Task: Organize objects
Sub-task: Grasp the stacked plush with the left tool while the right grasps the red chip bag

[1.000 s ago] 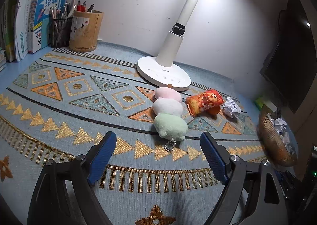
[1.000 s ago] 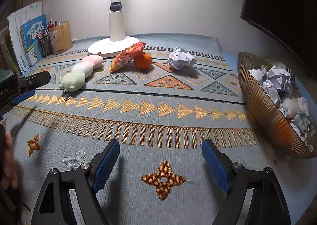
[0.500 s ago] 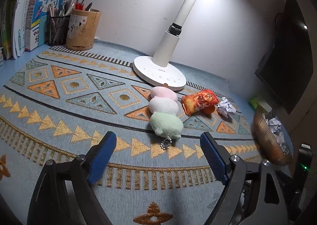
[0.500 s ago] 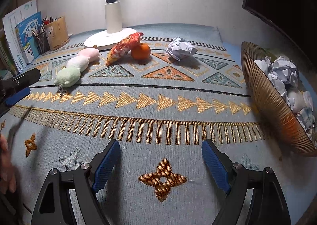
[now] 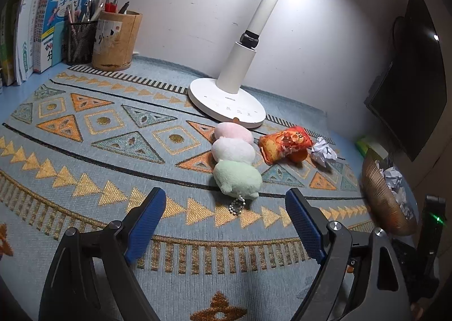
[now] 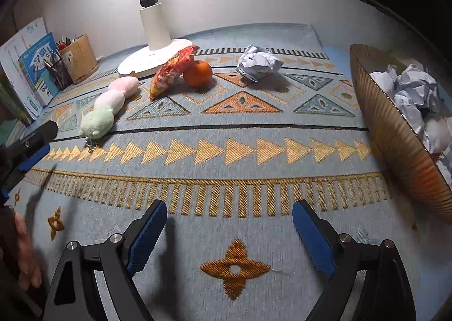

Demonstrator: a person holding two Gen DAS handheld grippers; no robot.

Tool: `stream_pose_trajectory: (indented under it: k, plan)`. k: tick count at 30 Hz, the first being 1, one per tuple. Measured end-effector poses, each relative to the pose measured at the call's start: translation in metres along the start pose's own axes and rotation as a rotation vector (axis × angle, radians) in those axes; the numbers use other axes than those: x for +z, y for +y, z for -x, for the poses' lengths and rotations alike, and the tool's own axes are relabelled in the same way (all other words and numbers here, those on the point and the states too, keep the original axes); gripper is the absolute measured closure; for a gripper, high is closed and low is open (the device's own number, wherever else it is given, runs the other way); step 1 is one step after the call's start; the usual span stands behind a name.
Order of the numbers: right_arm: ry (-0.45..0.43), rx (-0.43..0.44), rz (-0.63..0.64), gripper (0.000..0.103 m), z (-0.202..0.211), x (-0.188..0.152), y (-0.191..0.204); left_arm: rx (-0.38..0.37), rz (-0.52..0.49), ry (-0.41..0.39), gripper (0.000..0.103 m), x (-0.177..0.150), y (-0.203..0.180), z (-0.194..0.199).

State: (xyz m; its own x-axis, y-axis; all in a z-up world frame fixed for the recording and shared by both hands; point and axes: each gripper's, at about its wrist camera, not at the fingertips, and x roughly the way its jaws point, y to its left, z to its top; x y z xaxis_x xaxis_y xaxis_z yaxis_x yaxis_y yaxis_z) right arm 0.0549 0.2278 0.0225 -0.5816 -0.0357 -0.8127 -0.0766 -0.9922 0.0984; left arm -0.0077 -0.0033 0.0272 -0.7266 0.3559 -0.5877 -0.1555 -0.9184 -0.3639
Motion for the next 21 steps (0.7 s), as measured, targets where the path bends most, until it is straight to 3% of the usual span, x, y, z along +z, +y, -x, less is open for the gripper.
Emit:
stream_pose_trajectory:
  k: [3, 5, 7, 10, 14, 16, 17, 18, 19, 21]
  plan:
    - [-0.033, 0.053, -0.008, 0.015, -0.008, 0.029, 0.001, 0.015, -0.030, 0.014, 0.017, 0.000, -0.006, -0.003]
    - [-0.042, 0.062, 0.034, 0.016, -0.014, 0.048, 0.009, 0.043, -0.058, 0.074, 0.017, 0.004, -0.012, -0.014]
    - [-0.048, 0.076, 0.067, 0.024, -0.022, 0.067, 0.017, 0.103, -0.116, 0.154, 0.018, 0.011, -0.021, -0.032]
    - [-0.088, 0.096, 0.093, 0.030, -0.030, 0.095, 0.025, 0.124, -0.189, 0.152, 0.018, 0.023, -0.035, -0.051]
    - [-0.098, 0.135, 0.100, 0.030, -0.047, 0.130, 0.030, 0.134, -0.188, 0.188, 0.018, 0.029, -0.037, -0.086]
    - [-0.082, 0.119, 0.121, 0.042, -0.059, 0.143, 0.037, 0.161, -0.186, 0.198, 0.032, 0.031, -0.036, -0.094]
    - [-0.076, 0.118, 0.144, 0.062, -0.063, 0.146, 0.041, 0.149, -0.183, 0.184, 0.036, 0.033, -0.035, -0.093]
    - [-0.058, 0.119, 0.166, 0.073, -0.066, 0.147, 0.045, 0.132, -0.174, 0.193, 0.046, 0.033, -0.033, -0.095]
    - [-0.060, 0.104, 0.174, 0.074, -0.065, 0.145, 0.048, 0.141, -0.172, 0.191, 0.056, 0.033, -0.031, -0.095]
    - [-0.080, 0.126, 0.166, 0.080, -0.055, 0.138, 0.047, 0.123, -0.151, 0.186, 0.058, 0.033, -0.026, -0.092]
